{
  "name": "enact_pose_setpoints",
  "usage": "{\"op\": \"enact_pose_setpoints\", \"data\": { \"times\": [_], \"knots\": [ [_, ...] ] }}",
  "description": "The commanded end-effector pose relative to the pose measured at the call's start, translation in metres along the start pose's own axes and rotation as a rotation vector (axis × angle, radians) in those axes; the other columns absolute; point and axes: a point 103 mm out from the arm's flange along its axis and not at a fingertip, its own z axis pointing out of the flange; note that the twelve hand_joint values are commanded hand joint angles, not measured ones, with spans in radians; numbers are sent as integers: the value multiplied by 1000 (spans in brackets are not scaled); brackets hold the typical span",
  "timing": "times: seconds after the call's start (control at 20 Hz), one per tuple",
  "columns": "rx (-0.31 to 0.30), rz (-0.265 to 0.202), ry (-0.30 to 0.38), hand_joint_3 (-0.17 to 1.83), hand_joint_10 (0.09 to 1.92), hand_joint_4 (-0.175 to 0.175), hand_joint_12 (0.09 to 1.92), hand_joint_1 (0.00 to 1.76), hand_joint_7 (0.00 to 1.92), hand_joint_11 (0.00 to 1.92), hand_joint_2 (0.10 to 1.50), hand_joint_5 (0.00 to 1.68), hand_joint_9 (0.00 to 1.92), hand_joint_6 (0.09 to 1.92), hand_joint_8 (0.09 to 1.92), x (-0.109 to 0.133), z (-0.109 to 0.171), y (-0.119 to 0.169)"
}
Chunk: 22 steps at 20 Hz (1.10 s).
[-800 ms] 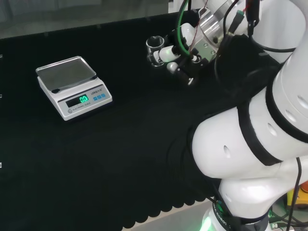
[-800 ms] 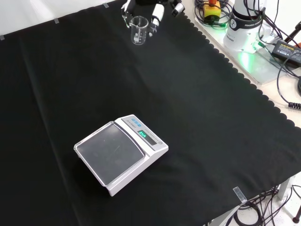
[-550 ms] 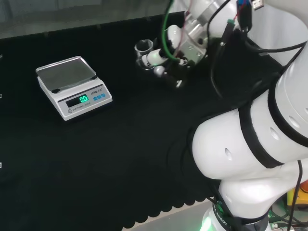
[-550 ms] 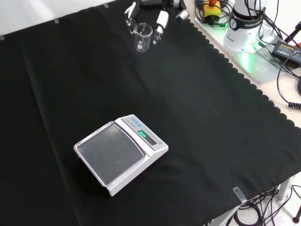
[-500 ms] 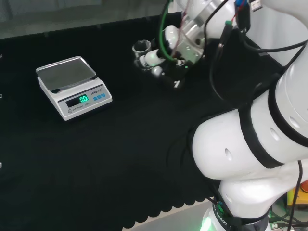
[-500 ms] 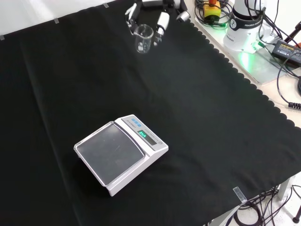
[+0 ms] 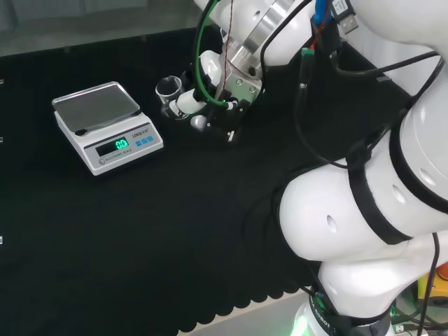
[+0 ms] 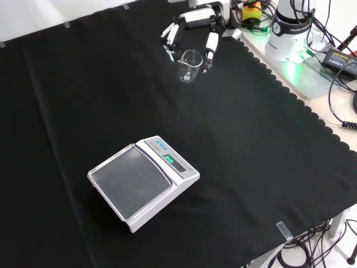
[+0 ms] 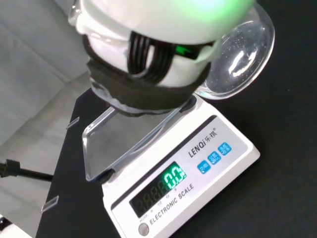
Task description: Put the beaker on the electronic balance.
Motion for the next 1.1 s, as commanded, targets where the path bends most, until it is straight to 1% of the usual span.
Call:
{"op": "enact_pose_setpoints", "data": {
  "times": [0.05, 0.2, 0.4, 0.55, 0.85, 1.1],
  "knots": [
    [7, 124, 198, 662, 688, -175, 1351, 1288, 1178, 523, 702, 1153, 912, 884, 855, -50, -15, 75],
    [64, 99, 245, 663, 687, -175, 1351, 1288, 1179, 524, 702, 1153, 912, 884, 855, -40, 5, 104],
    [125, 70, 267, 663, 687, -175, 1351, 1288, 1179, 525, 701, 1153, 913, 883, 855, -23, 27, 140],
    [154, 63, 280, 663, 687, -175, 1351, 1288, 1179, 526, 701, 1154, 913, 883, 854, -17, 41, 161],
    [190, 87, 307, 664, 687, -175, 1350, 1288, 1180, 528, 701, 1154, 913, 883, 854, -13, 65, 187],
    [211, 97, 301, 664, 687, -175, 1350, 1288, 1180, 529, 701, 1154, 913, 882, 854, -7, 83, 192]
  ]
}}
